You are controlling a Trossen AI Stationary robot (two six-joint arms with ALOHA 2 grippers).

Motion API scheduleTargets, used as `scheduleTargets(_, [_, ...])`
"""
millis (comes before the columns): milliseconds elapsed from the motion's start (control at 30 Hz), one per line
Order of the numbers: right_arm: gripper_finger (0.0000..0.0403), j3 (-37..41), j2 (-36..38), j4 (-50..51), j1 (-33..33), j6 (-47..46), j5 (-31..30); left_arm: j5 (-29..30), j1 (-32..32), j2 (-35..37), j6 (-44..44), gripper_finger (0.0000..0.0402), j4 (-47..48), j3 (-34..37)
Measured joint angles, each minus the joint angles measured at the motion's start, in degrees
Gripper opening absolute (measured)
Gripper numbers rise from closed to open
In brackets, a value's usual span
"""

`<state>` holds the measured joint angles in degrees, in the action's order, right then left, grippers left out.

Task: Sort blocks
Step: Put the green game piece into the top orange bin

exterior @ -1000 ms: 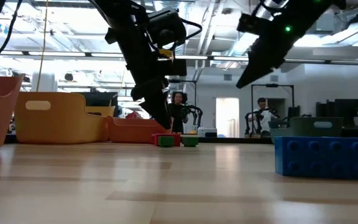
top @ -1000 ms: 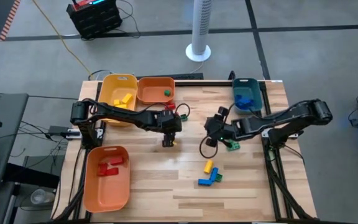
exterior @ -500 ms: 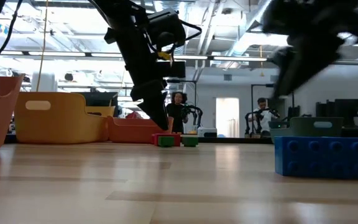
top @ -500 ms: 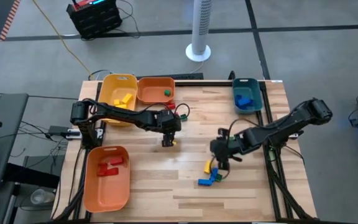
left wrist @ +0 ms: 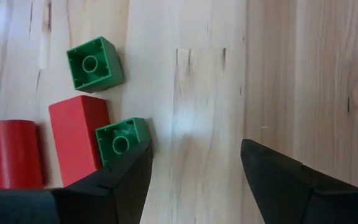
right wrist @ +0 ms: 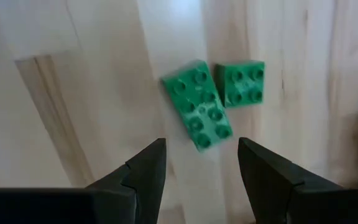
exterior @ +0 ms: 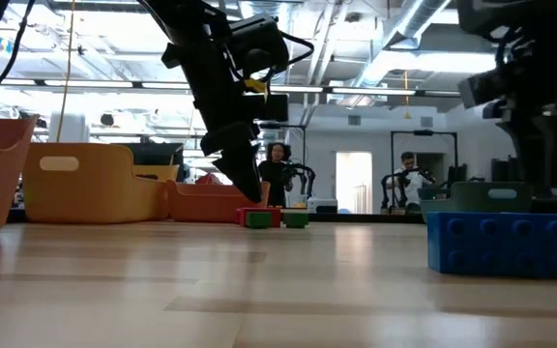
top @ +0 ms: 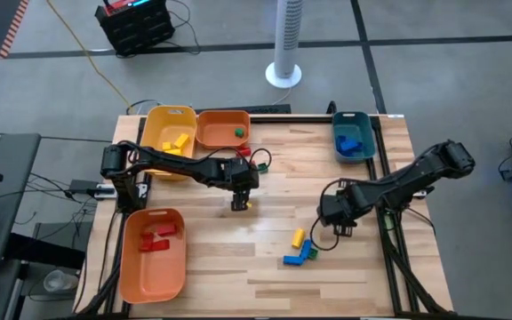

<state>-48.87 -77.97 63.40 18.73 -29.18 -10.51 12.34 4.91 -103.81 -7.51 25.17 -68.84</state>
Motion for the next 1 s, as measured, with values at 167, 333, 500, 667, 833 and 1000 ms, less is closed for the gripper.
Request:
scheduleTargets(167, [0.0211, 2.55, 0.0, -2.08, -3.11, 2.95, 1.52, -0.01, -0.13, 0.0, 0.16, 0.024, 1.2, 0.0])
scheduleTargets(333, [0.0211, 5.66, 0.0, -6.04, -6.09, 7.3, 3.12, 0.0, -1.4, -0.02, -0.09, 0.024, 1.31, 0.0])
scheduleTargets(500, [0.0211, 6.02, -0.05, -7.68, -7.75, 10.17, 3.15, 0.0, -2.57, -0.02, 0.01, 0.024, 3.45, 0.0])
scheduleTargets(667, [0.0211, 6.03, -1.72, -9.41, -9.13, 12.59, 3.5, 0.07, -3.64, -0.02, 1.43, 0.024, 5.57, 0.0])
scheduleTargets(833, [0.0211, 6.08, -3.1, -9.18, -10.01, 13.04, 5.61, 0.07, -4.97, -0.02, 1.7, 0.024, 6.87, 0.0])
scheduleTargets(1000, [0.0211, 6.32, -3.13, -10.51, -10.0, 12.88, 6.58, 0.09, -5.33, -0.02, 2.06, 0.024, 7.62, 0.0])
